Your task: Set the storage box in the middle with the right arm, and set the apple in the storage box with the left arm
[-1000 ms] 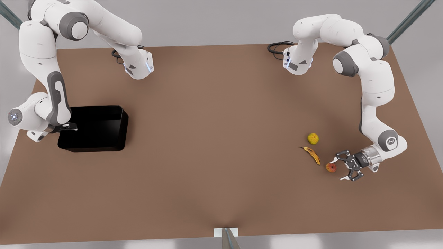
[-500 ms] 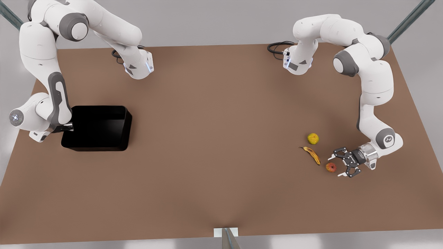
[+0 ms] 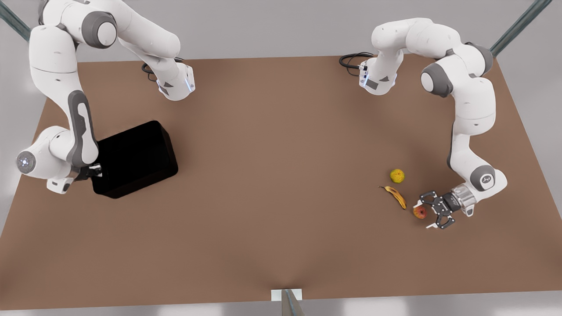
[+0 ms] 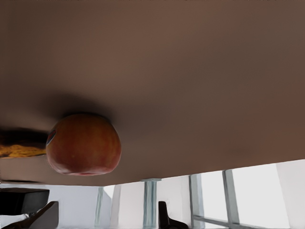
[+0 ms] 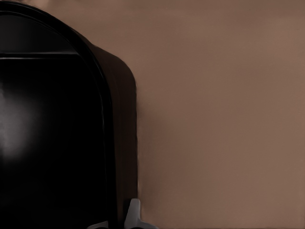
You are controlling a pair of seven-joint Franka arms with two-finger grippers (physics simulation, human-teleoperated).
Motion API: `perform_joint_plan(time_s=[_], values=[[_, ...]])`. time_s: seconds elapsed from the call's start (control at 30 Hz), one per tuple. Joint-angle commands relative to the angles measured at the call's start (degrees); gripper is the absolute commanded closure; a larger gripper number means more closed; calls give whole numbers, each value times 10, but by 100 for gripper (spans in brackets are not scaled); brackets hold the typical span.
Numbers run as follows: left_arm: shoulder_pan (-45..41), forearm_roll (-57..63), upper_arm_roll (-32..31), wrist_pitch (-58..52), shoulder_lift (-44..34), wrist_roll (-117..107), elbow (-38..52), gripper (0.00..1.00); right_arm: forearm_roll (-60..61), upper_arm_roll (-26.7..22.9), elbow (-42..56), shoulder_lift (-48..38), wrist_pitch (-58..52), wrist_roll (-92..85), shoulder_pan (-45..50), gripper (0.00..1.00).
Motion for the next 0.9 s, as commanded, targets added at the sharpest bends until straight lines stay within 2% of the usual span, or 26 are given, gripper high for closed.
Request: perform_joint_plan(time_s=[0.0,0.13,0.2,0.27,0.3,0.4,0.5,0.67,0.73,0.77,0.8,0.83,0.87], values=[[0,5,0,0,-2,4,-4,0,-1,4,5,0,-2,0,6,79],[0,5,0,-9,-7,51,-33,0,1,64,101,43,-6,8,103,79],[0,5,0,-9,-7,57,-33,0,2,66,156,70,-7,8,178,79],[0,5,2,-5,-6,56,-32,0,41,95,196,86,-26,21,206,79],[0,4,4,0,-5,54,-28,0,49,98,208,90,-29,59,230,79],[0,2,5,1,-2,56,-27,1,48,158,226,106,-29,248,252,79],[0,5,5,17,1,76,-33,2,47,182,282,163,-28,442,311,79],[0,0,-1,59,2,65,-29,2,50,184,416,272,-19,516,380,79],[-3,0,-16,91,3,64,-29,2,51,184,438,298,-6,516,387,79],[-4,0,-16,92,3,64,-29,2,52,184,439,306,0,515,394,66],[-4,0,-16,92,3,64,-29,2,52,183,440,309,0,514,394,46],[-4,-2,-18,92,3,64,-29,2,52,183,439,311,1,515,394,0],[-4,-2,-24,92,4,64,-29,4,52,183,439,311,3,510,394,0]])
